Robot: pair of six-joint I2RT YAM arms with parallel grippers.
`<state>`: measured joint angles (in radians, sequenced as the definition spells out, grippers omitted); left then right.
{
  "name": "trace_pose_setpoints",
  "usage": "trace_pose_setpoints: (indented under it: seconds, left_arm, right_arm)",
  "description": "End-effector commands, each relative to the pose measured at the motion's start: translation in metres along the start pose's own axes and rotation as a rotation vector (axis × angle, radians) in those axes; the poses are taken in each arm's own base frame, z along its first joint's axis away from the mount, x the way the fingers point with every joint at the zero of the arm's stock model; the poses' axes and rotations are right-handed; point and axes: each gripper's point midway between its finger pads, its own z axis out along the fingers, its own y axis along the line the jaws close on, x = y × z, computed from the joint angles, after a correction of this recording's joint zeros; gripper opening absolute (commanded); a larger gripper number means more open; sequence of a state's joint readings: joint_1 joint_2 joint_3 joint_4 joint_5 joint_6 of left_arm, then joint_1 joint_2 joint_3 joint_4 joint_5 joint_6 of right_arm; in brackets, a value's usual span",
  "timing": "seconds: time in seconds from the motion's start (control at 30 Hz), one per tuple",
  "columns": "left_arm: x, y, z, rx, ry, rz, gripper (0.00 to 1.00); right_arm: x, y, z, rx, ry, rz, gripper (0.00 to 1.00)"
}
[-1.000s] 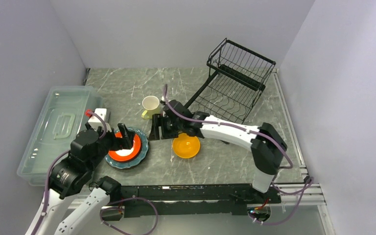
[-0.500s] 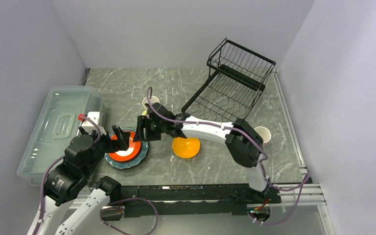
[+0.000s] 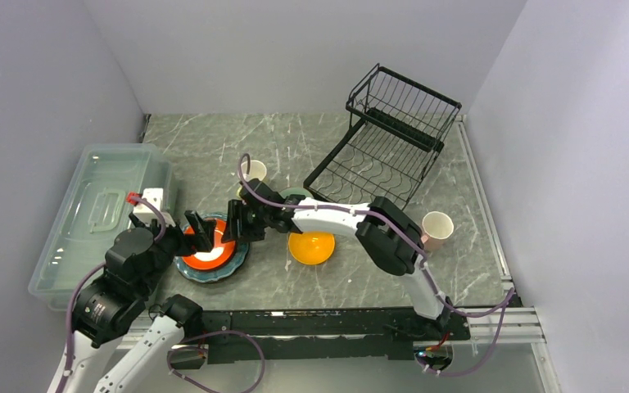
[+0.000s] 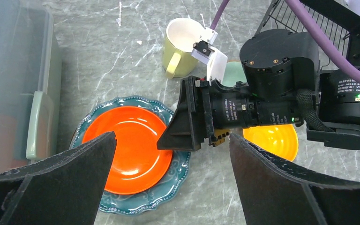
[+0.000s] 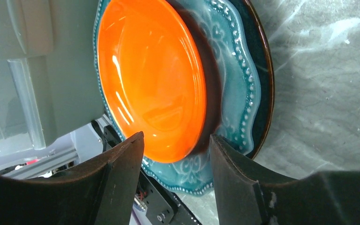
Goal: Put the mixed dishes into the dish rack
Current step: Pick up the plate at the center of the board.
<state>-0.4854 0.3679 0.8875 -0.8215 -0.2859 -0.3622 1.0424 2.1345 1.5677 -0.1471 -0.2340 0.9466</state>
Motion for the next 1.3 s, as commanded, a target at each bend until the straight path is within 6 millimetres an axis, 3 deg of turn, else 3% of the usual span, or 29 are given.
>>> trace_pose_setpoints:
  seconds: [0.0,0.5,0.73,1.07,1.27]
  left_arm:
    - [-0.017,-0.002,-0.006,0.01,-0.059,-0.028,0.97]
    - [-0.017,-0.002,-0.006,0.011,-0.061,-0.028,0.98]
    - [-0.018,-0.002,-0.006,0.012,-0.064,-0.029,0.98]
    - [-0.018,-0.002,-0.007,0.013,-0.066,-0.03,0.98]
    - [-0.019,-0.001,-0.008,0.007,-0.069,-0.032,0.98]
  right_arm:
    - [-0.012,0.019,0.004,-0.046,-0.036,0.0,0.56]
    - [-0.005,0.003,0.02,-0.007,-0.03,0.036,0.4]
    - [-0.004,0.0,0.021,0.003,-0.027,0.041,0.22]
    - [-0.014,0.016,0.01,-0.021,-0.051,0.026,0.0]
    - [-0.023,0.031,-0.007,-0.043,-0.083,0.008,0.0]
